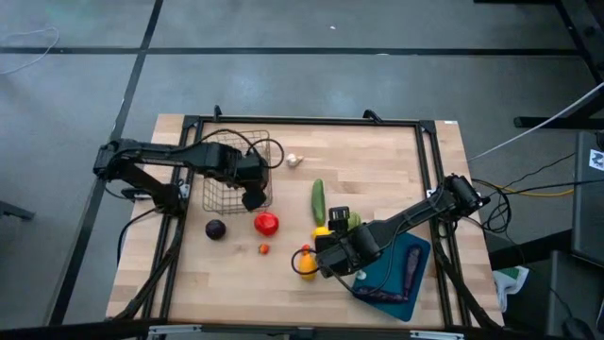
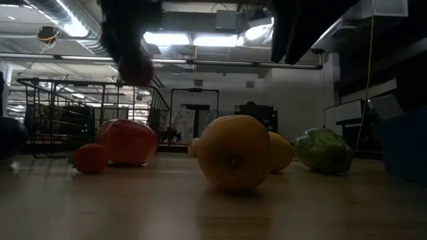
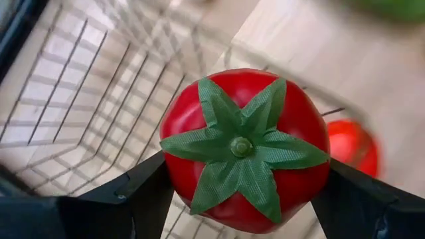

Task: Sort produce into baskets
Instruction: Put the red tomato into the wire basket

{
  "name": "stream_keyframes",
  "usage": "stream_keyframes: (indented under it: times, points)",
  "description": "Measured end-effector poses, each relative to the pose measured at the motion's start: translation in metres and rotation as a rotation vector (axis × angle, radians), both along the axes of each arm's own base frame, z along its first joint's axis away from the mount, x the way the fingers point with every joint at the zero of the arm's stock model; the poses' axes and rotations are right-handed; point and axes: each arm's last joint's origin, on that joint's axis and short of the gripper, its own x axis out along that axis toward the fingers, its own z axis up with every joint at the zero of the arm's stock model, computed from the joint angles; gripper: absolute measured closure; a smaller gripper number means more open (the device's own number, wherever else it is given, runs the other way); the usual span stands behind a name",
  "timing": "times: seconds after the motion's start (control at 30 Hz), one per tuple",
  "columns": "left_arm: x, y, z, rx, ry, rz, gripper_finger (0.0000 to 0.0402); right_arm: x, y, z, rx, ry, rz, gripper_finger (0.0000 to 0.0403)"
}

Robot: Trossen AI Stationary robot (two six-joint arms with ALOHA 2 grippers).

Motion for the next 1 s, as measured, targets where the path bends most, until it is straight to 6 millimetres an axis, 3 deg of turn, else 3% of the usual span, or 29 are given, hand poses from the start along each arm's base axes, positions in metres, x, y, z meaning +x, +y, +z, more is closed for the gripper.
stream_keyframes:
  times: [0.27,0.43,1.0]
  points:
    - [-0.013,0.013,-0.053,-0.026,0.11,0.046,0.0109,0.001,0.001,0.0,0.005,-0.011,0.003,0.0187]
    - [-0.018,0.022,-0.076,-0.026,0.114,0.066,0.0109,0.003,0.001,0.001,0.014,-0.028,0.003,0.0187]
    - [-0.017,0.039,-0.08,-0.019,0.068,0.116,0.0064,0.004,0.002,0.001,0.021,-0.043,0.004,0.0187]
